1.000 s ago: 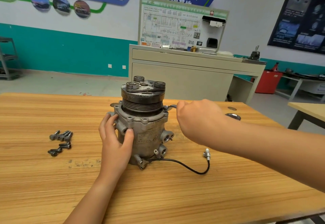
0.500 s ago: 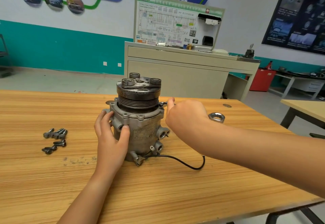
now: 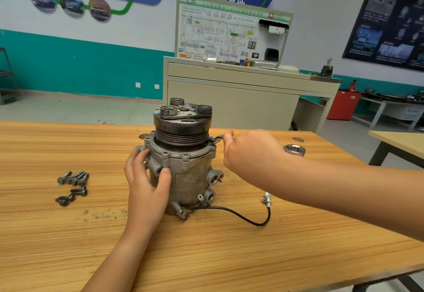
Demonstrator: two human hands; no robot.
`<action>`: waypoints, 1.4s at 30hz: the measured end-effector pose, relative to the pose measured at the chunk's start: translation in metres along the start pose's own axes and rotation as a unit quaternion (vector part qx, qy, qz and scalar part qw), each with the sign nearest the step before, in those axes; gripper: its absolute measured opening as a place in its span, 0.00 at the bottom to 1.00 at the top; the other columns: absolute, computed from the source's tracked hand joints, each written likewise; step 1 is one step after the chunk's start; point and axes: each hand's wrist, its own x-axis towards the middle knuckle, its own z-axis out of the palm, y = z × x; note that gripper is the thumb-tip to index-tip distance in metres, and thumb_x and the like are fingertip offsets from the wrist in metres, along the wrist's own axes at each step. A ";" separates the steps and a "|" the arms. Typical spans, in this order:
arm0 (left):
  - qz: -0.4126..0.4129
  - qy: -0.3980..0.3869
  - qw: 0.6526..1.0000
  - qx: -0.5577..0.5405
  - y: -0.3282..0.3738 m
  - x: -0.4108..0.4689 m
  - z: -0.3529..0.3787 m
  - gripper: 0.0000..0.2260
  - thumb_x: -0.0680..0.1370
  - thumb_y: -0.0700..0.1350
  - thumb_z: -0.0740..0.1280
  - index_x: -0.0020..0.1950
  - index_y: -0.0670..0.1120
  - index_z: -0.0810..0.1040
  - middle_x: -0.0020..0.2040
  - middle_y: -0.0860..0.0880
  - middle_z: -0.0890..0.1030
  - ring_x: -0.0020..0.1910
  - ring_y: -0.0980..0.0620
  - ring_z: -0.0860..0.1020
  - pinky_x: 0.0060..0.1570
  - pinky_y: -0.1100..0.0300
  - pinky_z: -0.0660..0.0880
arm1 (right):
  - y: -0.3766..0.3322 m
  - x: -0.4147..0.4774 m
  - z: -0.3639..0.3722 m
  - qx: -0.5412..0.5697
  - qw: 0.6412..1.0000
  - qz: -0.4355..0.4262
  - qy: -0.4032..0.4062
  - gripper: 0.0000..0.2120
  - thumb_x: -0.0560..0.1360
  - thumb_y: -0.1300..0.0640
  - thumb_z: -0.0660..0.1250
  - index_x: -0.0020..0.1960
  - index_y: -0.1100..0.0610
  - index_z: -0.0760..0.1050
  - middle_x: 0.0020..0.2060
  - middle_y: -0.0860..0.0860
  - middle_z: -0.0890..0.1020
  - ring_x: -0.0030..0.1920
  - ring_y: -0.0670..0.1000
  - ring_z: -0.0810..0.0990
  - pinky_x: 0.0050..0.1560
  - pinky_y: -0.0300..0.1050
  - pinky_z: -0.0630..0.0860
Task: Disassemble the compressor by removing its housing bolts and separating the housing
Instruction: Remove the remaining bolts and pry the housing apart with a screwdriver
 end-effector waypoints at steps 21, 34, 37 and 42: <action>0.018 0.028 0.999 -0.003 -0.002 -0.002 0.001 0.26 0.70 0.59 0.60 0.67 0.56 0.60 0.72 0.50 0.61 0.70 0.60 0.57 0.66 0.73 0.55 | 0.031 0.109 0.118 0.242 0.829 0.007 0.503 0.10 0.64 0.72 0.73 0.44 0.64 0.80 0.41 0.58 0.84 0.41 0.56 0.83 0.40 0.50 0.80; 0.005 0.046 0.995 0.086 -0.007 -0.005 0.005 0.35 0.69 0.66 0.51 0.72 0.48 0.62 0.74 0.53 0.59 0.66 0.67 0.54 0.70 0.38 0.49 | 0.030 0.061 0.115 0.568 0.725 0.124 0.370 0.12 0.80 0.56 0.56 0.62 0.56 0.68 0.27 0.49 0.73 0.28 0.51 0.73 0.30 0.48 0.68; 0.001 0.044 0.996 0.084 -0.005 -0.006 0.007 0.36 0.69 0.65 0.50 0.72 0.48 0.62 0.74 0.53 0.59 0.68 0.64 0.56 0.70 0.37 0.48 | 0.028 0.029 0.112 0.470 0.825 0.117 0.290 0.14 0.80 0.51 0.52 0.64 0.51 0.66 0.29 0.47 0.72 0.33 0.53 0.73 0.32 0.47 0.65; -0.003 0.046 0.996 0.082 -0.004 -0.007 0.005 0.36 0.69 0.65 0.50 0.72 0.46 0.63 0.74 0.51 0.59 0.72 0.56 0.56 0.70 0.39 0.49 | 0.019 0.013 0.098 0.421 0.874 0.094 0.224 0.18 0.80 0.46 0.49 0.70 0.42 0.58 0.30 0.42 0.68 0.36 0.50 0.71 0.33 0.44 0.64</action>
